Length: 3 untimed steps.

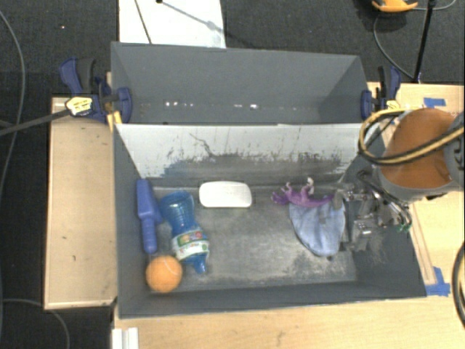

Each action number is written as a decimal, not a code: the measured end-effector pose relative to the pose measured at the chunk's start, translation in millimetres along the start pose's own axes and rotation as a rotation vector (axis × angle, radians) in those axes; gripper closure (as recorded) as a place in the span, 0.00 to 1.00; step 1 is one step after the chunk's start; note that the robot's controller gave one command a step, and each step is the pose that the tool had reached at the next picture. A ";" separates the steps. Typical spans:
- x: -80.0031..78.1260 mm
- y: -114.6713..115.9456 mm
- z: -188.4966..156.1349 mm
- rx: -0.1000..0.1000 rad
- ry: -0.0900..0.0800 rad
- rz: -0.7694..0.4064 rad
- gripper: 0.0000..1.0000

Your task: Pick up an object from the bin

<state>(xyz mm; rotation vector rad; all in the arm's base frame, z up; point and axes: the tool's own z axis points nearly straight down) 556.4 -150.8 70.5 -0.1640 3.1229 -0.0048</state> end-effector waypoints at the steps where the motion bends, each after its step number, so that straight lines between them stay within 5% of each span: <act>1: 0.5 12.3 -0.1 0.003 0.002 -0.034 0.00; 2: -3.1 71.1 -0.5 0.002 -0.001 -0.127 0.00; 3: -16.9 89.5 -0.4 0.003 -0.004 -0.257 1.00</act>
Offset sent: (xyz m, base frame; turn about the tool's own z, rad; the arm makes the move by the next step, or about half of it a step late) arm -0.0064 0.0998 -0.0003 -0.1634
